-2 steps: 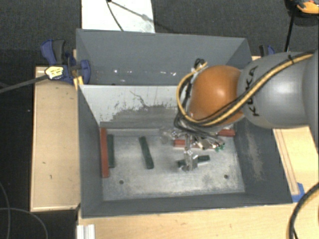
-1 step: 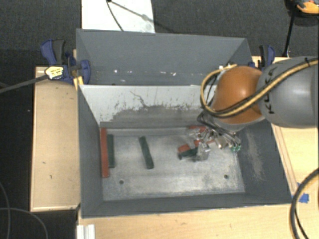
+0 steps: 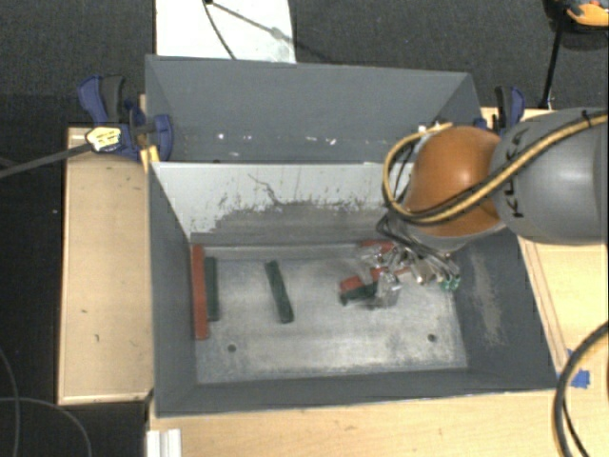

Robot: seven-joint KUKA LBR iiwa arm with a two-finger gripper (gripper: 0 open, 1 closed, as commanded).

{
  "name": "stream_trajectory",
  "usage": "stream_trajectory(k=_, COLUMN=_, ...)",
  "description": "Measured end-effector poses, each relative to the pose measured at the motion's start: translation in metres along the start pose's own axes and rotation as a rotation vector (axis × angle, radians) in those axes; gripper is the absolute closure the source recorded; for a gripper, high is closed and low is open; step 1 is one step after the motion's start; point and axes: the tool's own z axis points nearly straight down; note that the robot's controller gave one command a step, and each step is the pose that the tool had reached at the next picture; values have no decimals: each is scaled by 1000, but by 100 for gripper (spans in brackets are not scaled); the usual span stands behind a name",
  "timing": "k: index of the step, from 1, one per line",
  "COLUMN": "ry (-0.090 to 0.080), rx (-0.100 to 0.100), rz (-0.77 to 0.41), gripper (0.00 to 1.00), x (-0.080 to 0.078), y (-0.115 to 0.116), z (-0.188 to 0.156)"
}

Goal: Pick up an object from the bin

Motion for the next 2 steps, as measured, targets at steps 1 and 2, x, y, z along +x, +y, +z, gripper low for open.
stream_trajectory(k=1, ry=10, rx=-4, rz=33, gripper=100, x=18, y=34, z=-33)
stream_trajectory(k=2, ry=4, rx=-3, rz=10, gripper=100, x=53, y=10, z=-151)
